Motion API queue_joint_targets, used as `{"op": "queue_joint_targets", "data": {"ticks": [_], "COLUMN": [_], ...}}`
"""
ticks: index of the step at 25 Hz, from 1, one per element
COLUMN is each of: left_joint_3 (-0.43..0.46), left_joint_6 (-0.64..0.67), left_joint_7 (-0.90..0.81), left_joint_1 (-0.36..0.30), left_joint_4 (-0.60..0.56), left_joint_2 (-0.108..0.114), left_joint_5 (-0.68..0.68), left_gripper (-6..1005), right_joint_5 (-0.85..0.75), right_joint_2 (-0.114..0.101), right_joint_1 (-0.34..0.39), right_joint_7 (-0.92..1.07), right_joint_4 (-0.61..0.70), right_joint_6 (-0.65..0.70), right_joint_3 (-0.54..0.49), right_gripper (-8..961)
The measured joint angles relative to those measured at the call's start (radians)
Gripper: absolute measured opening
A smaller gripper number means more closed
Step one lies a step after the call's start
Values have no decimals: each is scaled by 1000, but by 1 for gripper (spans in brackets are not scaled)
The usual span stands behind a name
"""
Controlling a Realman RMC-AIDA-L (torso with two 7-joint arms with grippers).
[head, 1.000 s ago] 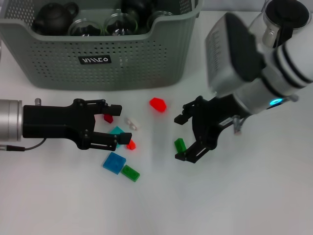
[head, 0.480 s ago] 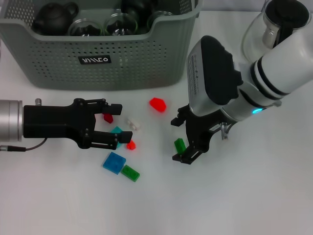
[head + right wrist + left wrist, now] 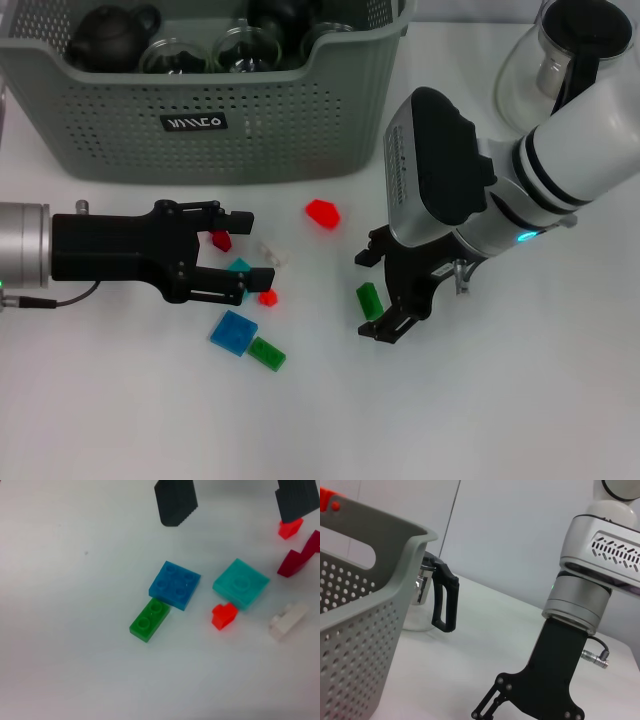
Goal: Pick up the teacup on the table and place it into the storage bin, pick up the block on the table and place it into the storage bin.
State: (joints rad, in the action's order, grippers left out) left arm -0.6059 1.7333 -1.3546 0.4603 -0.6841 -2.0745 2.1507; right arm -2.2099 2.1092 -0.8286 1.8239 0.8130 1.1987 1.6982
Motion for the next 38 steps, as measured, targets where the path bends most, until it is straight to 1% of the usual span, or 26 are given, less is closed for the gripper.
{"op": "queue_joint_targets", "data": {"ticks": [10,15,25,32,35,37,38], "left_joint_3": [0,0,0,0,6,13,14], "left_joint_6": [-2,-3,1,4,5,7,8], "left_joint_7": [0,0,-1,-2,-2,-2,-2], "left_joint_1": [-2,-4,-9,-9,-9,-10,-10], "left_joint_4": [1,2,2,2,2,2,1], "left_joint_2": [-6,-6,-6,-5,-5,-5,-5], "left_joint_5": [0,0,0,0,0,0,0], "left_gripper": [860,860,859,859,859,859,859], "right_joint_5": [-1,0,12,16,17,25,29], "right_joint_2": [0,1,1,1,1,-3,-6], "right_joint_1": [0,-4,-6,-23,-25,-21,-18], "right_joint_7": [0,0,8,21,24,25,27], "right_joint_4": [-14,-23,-23,-47,-51,-42,-32], "right_joint_6": [-9,-17,-30,-16,-7,2,7], "right_joint_3": [2,8,14,11,5,1,-8], "right_gripper": [797,673,608,562,486,436,440]}}
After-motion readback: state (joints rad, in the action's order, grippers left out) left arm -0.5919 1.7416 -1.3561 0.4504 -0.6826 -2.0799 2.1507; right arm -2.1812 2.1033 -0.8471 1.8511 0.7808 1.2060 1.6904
